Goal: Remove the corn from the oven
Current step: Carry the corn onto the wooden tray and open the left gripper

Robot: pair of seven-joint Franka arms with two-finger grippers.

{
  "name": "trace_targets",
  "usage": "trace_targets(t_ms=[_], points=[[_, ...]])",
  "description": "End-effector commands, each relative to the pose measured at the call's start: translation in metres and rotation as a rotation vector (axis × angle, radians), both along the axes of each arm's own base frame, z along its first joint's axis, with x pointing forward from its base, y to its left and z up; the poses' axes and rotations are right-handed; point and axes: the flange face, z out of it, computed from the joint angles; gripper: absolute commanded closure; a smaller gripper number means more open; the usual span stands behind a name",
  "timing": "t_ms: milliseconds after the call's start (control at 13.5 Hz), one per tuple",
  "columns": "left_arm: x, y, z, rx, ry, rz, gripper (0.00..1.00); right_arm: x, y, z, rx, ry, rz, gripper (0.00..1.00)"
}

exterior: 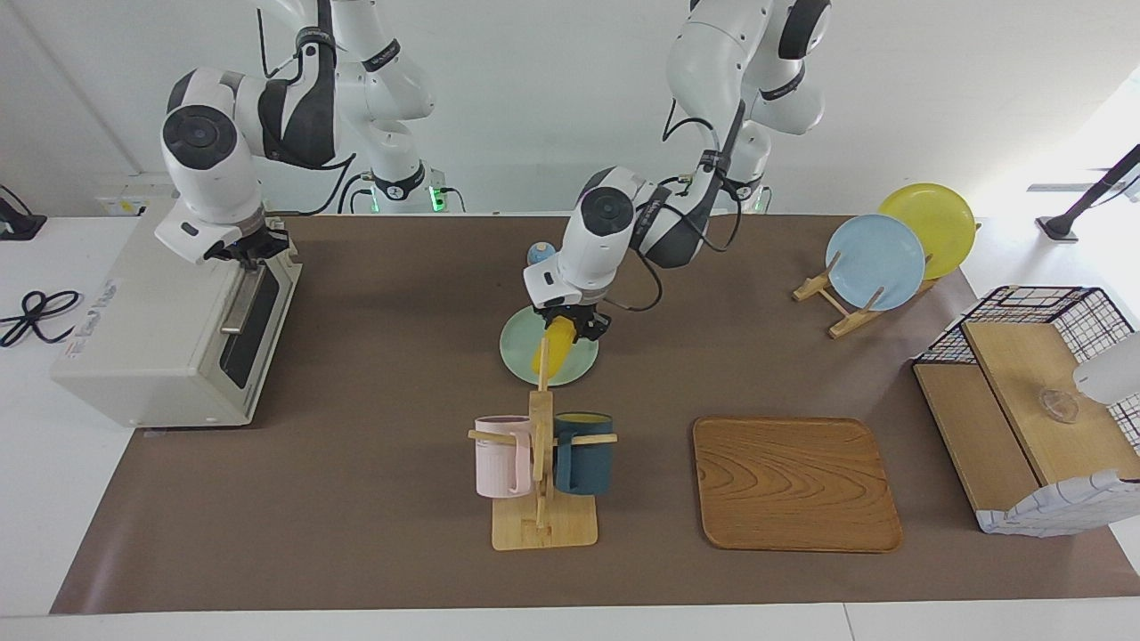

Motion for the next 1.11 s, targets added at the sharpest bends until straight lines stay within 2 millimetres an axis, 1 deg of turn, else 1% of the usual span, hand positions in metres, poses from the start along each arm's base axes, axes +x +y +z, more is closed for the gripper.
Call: trace_targets(t_ms=[0, 74, 148, 223, 297, 371, 445, 519, 594, 668, 742, 816, 890, 965, 1039], points=[[0.03, 0.072, 0.041, -0.011, 0.03, 0.112, 1.0, 0.001, 0.005, 0.018, -0.015, -0.015, 0.028, 0.93], [0.043, 0.094, 0.042, -0.01, 0.031, 0.154, 1.0, 0.007, 0.011, 0.03, -0.013, -0.031, 0.029, 0.9], [0.058, 0.118, 0.041, -0.003, 0.026, 0.195, 1.0, 0.017, 0.028, 0.048, 0.014, -0.057, 0.038, 0.9], [0.075, 0.146, 0.041, 0.0, 0.021, 0.246, 1.0, 0.025, 0.038, 0.06, 0.04, -0.072, 0.036, 0.88], [0.092, 0.174, 0.042, -0.006, 0.006, 0.297, 1.0, 0.036, 0.043, 0.076, 0.064, -0.084, 0.028, 0.87], [0.108, 0.202, 0.046, -0.007, -0.015, 0.341, 1.0, 0.046, 0.056, 0.095, 0.093, -0.087, 0.029, 0.87], [0.125, 0.218, 0.043, 0.007, -0.028, 0.36, 1.0, 0.05, 0.067, 0.115, 0.13, -0.076, 0.02, 0.87], [0.141, 0.225, 0.038, 0.008, -0.029, 0.375, 1.0, 0.056, 0.072, 0.134, 0.164, -0.078, -0.004, 0.87], [0.156, 0.236, 0.028, 0.008, -0.025, 0.399, 1.0, 0.062, 0.081, 0.145, 0.167, -0.085, -0.035, 0.87], [0.175, 0.247, 0.015, 0.005, -0.029, 0.426, 1.0, 0.067, 0.093, 0.153, 0.178, -0.097, -0.049, 0.87], [0.194, 0.253, 0.005, 0.003, -0.04, 0.439, 1.0, 0.068, 0.096, 0.154, 0.205, -0.087, -0.058, 0.87], [0.202, 0.259, -0.011, 0.013, -0.038, 0.449, 1.0, 0.066, 0.093, 0.153, 0.241, -0.073, -0.082, 0.86], [0.212, 0.272, -0.017, 0.009, -0.085, 0.476, 1.0, 0.066, 0.089, 0.152, 0.285, -0.074, -0.128, 0.67], [0.217, 0.278, -0.021, -0.001, -0.114, 0.49, 1.0, 0.066, 0.088, 0.151, 0.3, -0.077, -0.159, 0.56], [0.222, 0.293, -0.031, -0.003, -0.117, 0.519, 1.0, 0.062, 0.092, 0.151, 0.293, -0.072, -0.162, 0.51]])
